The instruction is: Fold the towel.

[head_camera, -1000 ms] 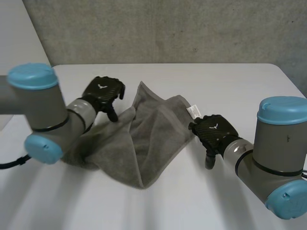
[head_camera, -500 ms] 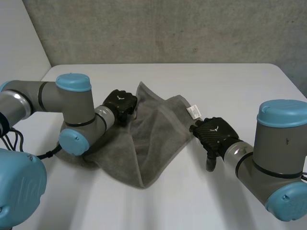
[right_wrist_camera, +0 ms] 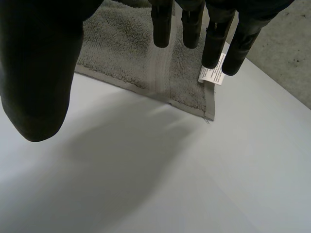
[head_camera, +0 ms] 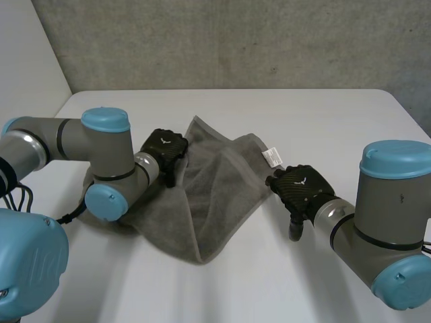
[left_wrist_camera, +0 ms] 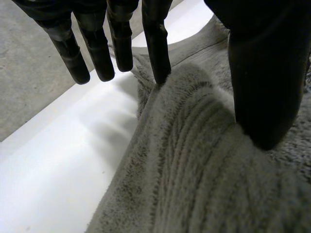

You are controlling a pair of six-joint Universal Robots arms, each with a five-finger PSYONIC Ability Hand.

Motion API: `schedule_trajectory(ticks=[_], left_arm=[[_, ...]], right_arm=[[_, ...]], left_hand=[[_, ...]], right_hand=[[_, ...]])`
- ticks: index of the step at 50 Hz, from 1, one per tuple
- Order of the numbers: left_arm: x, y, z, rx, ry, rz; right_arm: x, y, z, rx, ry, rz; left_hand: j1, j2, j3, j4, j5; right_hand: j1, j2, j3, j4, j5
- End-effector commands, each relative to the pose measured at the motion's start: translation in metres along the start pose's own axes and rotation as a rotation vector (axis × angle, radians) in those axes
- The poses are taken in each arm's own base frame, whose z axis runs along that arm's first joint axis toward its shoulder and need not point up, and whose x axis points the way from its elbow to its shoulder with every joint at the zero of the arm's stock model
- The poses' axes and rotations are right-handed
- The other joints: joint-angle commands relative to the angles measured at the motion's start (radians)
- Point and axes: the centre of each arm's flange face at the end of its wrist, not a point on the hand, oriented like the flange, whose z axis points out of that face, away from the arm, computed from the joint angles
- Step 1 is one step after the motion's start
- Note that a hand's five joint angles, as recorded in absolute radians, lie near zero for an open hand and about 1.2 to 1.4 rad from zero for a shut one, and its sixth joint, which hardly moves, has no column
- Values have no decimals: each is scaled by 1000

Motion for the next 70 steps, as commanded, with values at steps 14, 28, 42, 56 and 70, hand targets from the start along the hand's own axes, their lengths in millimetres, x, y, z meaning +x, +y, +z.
schedule_trajectory(ticks=[14, 28, 42, 56, 70], left_arm=[[-20, -25, -15, 7, -131, -4], [-50, -64, -99, 35, -197, -195], [-51, -45, -138, -17, -221, -268], [-40, -31, -146, -38, -207, -274], [-35, -26, -159, -49, -202, -322]], right_arm=[[13, -26, 16, 93, 28, -6], [18, -26, 80, 98, 28, -21], [14, -14, 98, 73, 17, -70], [19, -26, 107, 111, 36, -57], [20, -28, 129, 49, -10, 132]], left_hand=[[994, 999, 995, 1000, 1019], [994, 999, 995, 1000, 1019], [965, 970, 966, 971, 990], [707, 712, 708, 713, 732], [501, 506, 502, 507, 526]], right_hand=[[-58, -77, -68, -78, -56], [-24, -43, -34, -45, -22], [111, 92, 101, 90, 112], [167, 148, 157, 146, 168], [161, 142, 151, 140, 162]])
